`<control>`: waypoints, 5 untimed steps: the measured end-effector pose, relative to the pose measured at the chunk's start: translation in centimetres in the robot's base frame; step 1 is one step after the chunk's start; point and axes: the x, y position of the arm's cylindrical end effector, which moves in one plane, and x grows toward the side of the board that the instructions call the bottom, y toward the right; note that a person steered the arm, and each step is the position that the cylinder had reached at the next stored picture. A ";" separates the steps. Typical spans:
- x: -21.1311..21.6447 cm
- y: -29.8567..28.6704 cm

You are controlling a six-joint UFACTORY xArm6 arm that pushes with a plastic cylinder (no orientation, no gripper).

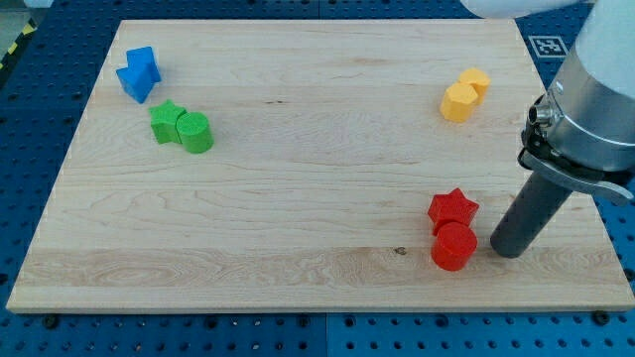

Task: Separate red circle and red star

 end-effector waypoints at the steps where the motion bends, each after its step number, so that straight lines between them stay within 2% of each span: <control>1: 0.0 -0.9; 5: 0.0 -4.8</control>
